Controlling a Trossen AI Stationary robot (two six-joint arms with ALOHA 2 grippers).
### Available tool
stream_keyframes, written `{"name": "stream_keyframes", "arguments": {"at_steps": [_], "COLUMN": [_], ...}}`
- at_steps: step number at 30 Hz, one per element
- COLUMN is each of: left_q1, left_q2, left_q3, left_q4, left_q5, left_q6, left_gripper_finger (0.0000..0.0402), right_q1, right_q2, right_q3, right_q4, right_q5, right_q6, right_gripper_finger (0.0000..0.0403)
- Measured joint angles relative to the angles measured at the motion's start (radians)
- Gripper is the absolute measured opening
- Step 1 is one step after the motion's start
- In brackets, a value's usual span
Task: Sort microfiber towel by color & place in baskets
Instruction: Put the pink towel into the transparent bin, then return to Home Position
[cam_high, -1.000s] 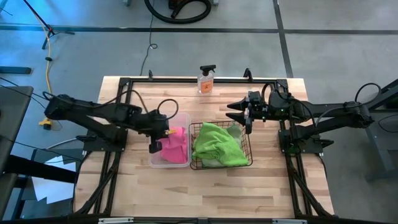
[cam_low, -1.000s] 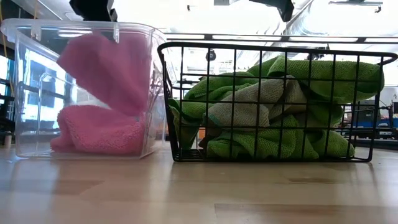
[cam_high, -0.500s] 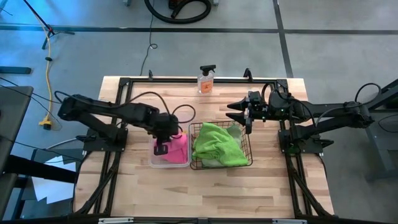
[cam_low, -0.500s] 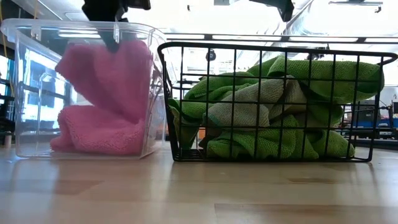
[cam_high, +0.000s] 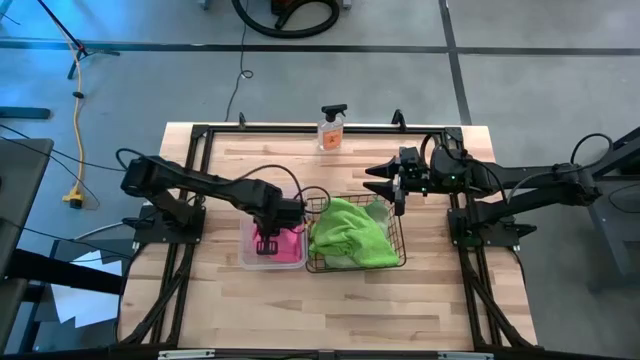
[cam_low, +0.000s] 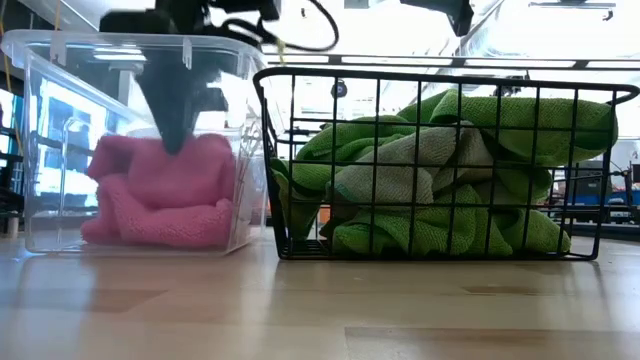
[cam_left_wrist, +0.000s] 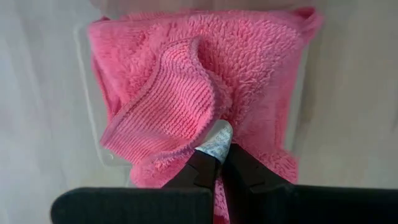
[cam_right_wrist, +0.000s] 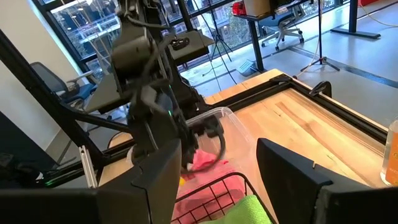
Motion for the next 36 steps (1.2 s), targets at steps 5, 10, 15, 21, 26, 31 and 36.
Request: {"name": "stream_keyframes", "arguments": {"at_steps": [5, 10, 15, 21, 26, 31, 36], "left_q1": [0.000, 0.000, 0.000, 0.000, 0.002, 0.002, 0.013], "left_q2": [0.082, 0.150, 0.195, 0.208, 0.191, 0.159, 0.104], "left_q3": [0.000, 0.000, 0.000, 0.000, 0.005, 0.031, 0.071], "left_q4": [0.002, 0.002, 0.002, 0.009, 0.009, 0.006, -0.029], "left_q5": [0.000, 0.008, 0.012, 0.013, 0.047, 0.064, 0.064], "left_q6": [0.010, 0.004, -0.024, -0.025, -0.015, 0.008, 0.008], "left_gripper_finger": [0.0000, 0.0000, 0.0007, 0.0040, 0.0093, 0.0154, 0.0202], "right_q1": [0.000, 0.000, 0.000, 0.000, 0.000, 0.000, 0.000], "right_q2": [0.000, 0.000, 0.000, 0.000, 0.000, 0.000, 0.000], "right_q3": [0.000, 0.000, 0.000, 0.000, 0.000, 0.000, 0.000], "right_q4": [0.000, -0.009, -0.029, -0.056, -0.063, -0.067, -0.068], "right_q5": [0.000, 0.000, 0.000, 0.000, -0.001, 0.000, 0.000], "right_q6": [0.000, -0.001, -0.001, -0.001, -0.001, -0.001, -0.001], "right_gripper_finger": [0.0207, 0.0207, 0.0207, 0.0207, 0.0207, 0.0207, 0.0207]}}
